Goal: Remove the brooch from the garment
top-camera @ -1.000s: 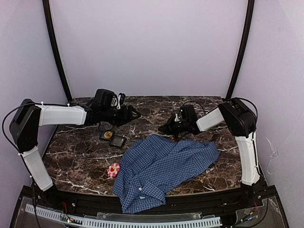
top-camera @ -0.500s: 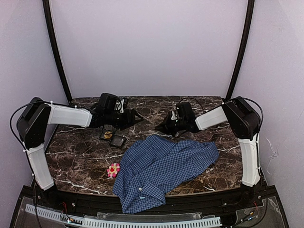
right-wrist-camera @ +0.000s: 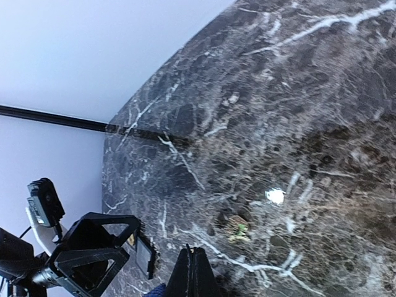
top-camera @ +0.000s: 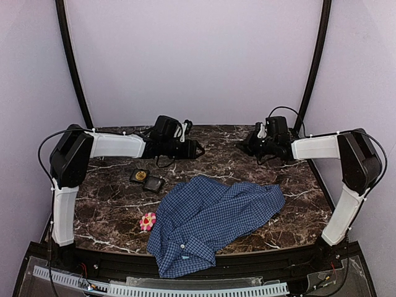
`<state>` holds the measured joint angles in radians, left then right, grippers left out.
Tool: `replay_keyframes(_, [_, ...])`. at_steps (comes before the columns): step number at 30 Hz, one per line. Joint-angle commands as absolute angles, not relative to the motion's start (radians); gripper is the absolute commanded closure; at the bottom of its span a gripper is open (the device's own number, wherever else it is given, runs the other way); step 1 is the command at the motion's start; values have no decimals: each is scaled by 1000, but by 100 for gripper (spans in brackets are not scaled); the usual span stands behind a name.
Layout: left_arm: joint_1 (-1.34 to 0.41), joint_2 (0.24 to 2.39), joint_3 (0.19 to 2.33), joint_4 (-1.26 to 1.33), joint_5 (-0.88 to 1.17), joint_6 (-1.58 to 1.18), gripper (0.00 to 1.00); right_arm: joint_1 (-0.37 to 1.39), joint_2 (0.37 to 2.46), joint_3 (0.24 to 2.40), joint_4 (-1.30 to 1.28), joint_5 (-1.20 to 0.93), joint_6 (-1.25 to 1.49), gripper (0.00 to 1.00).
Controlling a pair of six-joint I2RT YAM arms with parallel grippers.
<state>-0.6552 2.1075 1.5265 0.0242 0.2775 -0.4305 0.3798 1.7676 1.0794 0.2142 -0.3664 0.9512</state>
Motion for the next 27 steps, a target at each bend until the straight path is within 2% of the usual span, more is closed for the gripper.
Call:
replay_keyframes(1, [-671, 2174, 1605, -49, 307, -464, 39, 361, 1726, 1022, 173, -347, 892, 100])
replay_keyframes(5, [-682, 2221, 1628, 22, 367, -617, 42, 351, 1700, 993, 189, -354, 893, 100])
replay_keyframes(14, [-694, 2319, 1681, 58, 389, -801, 43, 348, 1651, 961, 220, -379, 906, 100])
replay_keyframes(27, [-704, 2459, 1797, 84, 423, -932, 51, 349, 1576, 858, 262, -393, 936, 100])
